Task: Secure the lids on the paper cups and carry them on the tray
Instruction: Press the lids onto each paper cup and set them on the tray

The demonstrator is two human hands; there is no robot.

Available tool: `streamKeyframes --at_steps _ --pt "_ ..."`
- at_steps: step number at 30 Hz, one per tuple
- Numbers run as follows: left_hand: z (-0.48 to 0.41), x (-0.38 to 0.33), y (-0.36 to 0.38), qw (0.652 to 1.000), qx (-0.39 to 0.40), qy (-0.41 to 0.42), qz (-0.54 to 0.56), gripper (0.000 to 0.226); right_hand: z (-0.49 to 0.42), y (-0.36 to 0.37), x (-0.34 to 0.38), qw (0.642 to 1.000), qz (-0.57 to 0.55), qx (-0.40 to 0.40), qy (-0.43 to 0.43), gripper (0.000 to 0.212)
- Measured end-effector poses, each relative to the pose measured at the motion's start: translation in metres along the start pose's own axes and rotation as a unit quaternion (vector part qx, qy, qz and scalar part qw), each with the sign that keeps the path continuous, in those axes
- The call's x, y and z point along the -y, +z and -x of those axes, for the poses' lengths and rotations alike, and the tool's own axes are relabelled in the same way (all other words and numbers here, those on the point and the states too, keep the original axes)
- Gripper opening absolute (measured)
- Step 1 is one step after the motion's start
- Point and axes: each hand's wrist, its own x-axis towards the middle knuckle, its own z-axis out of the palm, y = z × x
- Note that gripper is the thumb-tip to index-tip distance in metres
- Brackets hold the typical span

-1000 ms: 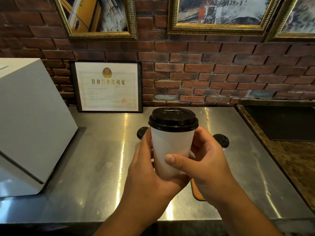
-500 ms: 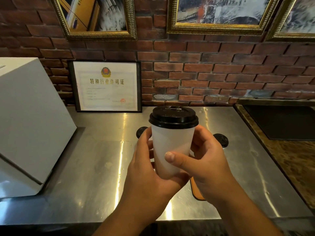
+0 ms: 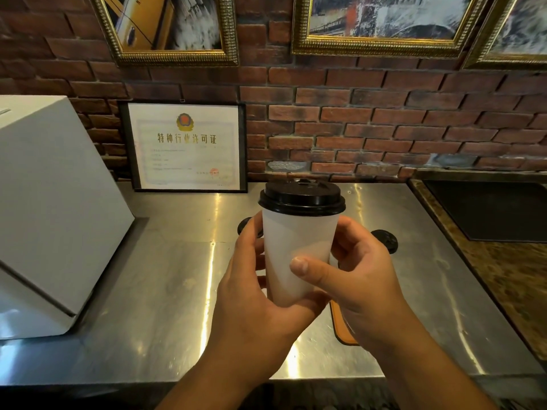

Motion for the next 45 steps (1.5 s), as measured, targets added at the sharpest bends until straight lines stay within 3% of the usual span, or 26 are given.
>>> streamKeyframes --at_steps 4,12,30,37,45 --pt "-0.0011 0.0004 -0.0023 1.0 0.003 0.002 -0.005 0.114 -0.0009 -0.0002 0.0008 0.999 -0.004 0.022 0.023 0.075" --pt "-0.0003 -0.003 -0.002 1.0 0.0 -0.002 -0.022 0.108 -0.0029 -0.0008 0.0015 1.0 0.008 0.007 0.019 0.069" --pt "-0.0084 -0.0021 -0.0036 1.0 -0.013 -0.008 -0.01 0.106 -0.0073 -0.0012 -0.001 0.999 0.007 0.008 0.033 0.079" --pt "-0.0067 -0.0004 -0.0017 0.999 0.012 -0.002 -0.03 0.106 -0.0041 -0.0028 -0.0028 0.999 -0.017 0.006 0.027 0.064" --pt "-0.0046 -0.0028 -0.0025 0.999 0.0 0.001 -0.032 0.101 -0.0034 -0.0053 -0.0034 0.999 -0.023 0.011 0.031 0.068"
